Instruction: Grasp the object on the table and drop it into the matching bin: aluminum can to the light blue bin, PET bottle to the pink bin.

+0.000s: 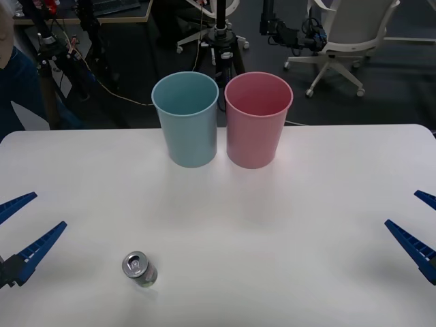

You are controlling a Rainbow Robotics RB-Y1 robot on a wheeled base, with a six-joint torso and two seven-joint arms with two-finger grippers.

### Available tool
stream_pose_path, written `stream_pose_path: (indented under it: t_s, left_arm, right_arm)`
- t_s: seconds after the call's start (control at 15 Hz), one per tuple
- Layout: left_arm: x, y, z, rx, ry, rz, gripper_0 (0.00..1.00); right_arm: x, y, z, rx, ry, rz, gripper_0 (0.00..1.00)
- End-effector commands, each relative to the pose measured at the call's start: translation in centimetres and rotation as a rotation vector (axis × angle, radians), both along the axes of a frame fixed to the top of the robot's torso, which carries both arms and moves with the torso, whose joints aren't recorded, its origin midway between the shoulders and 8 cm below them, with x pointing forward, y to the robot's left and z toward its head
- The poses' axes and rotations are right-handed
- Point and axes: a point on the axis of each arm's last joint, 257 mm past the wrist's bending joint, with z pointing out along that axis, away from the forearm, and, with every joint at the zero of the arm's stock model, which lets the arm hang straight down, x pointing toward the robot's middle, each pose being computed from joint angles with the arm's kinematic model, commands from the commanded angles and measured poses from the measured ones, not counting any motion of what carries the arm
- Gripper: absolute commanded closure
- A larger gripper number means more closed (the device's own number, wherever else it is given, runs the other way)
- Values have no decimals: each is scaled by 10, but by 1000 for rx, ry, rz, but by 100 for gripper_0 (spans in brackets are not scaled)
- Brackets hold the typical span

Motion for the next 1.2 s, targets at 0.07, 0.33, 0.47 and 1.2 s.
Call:
stream_pose_path:
  t_s: [0.07, 0.33, 0.47, 1.2]
  left_arm:
    - [-8, 1, -14, -3, 30, 7, 0]
    - [-15, 1, -17, 17, 25, 3, 0]
    - [-19, 0, -23, 50, 24, -5, 0]
    - [-55, -19, -64, 266, -42, -156, 0]
  right_arm:
    - [0, 0, 0, 0, 0, 0, 0]
    - [0, 0, 0, 0, 0, 0, 0]
    - [0, 0, 0, 0, 0, 0, 0]
    - [0, 0, 0, 0, 0, 0, 0]
